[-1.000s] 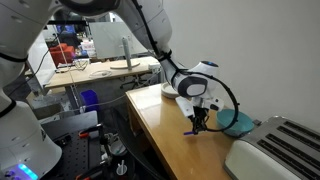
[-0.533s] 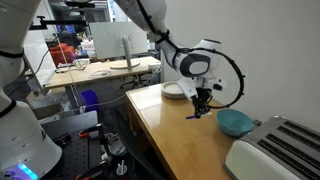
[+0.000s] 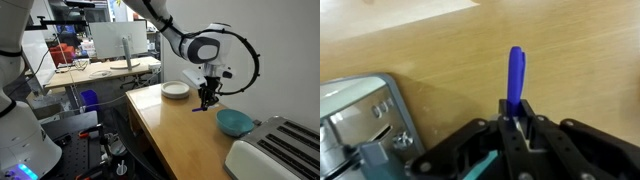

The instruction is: Put the marker into the blue bowl.

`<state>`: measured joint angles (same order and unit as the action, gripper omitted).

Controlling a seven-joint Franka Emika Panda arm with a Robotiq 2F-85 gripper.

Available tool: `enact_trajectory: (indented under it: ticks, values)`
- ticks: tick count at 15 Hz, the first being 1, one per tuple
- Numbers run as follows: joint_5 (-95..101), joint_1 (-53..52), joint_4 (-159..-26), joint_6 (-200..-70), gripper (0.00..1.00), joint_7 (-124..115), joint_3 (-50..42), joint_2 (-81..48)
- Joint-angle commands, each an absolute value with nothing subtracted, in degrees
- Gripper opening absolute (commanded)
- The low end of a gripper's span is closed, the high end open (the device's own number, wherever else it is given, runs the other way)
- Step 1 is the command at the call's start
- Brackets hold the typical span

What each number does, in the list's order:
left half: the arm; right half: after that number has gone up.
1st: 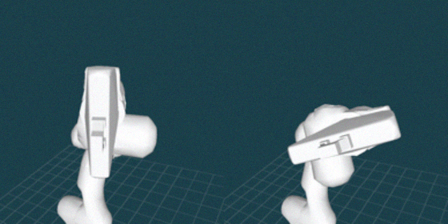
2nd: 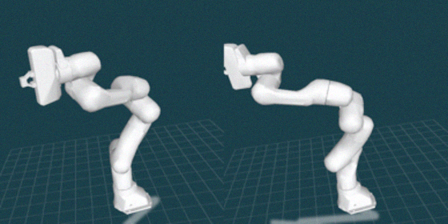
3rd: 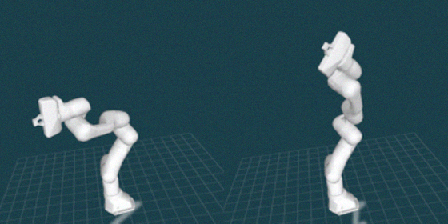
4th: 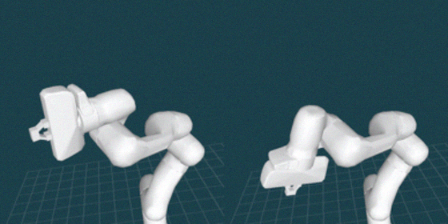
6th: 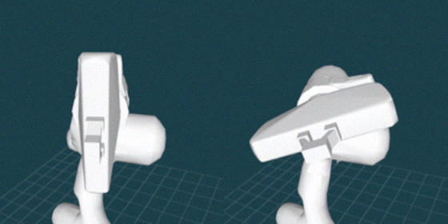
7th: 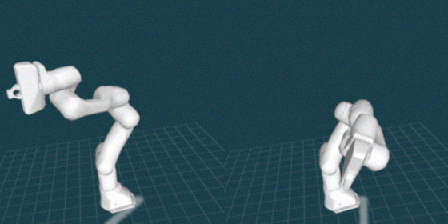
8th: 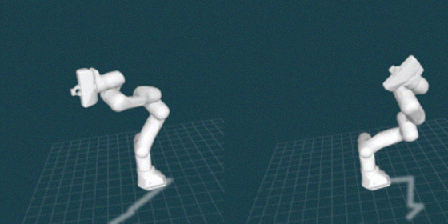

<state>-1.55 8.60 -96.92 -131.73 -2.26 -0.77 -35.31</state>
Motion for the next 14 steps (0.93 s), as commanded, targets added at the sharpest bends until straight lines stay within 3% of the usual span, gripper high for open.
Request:
enact_trajectory:
  ticks: [1,10,11,14]
  values:
    - [-1.87,8.64,-88.95,-126.64,0.04,1.12,-1.73,-38.98]
    - [0.42,8.27,-75.98,-121.31,0.04,3.23,-2.72,-44.90]
    - [-0.74,8.66,-78.40,-124.16,0.15,2.46,-2.37,-44.05]
    - [-0.71,8.65,-77.48,-123.29,0.15,2.47,-2.38,-44.27]
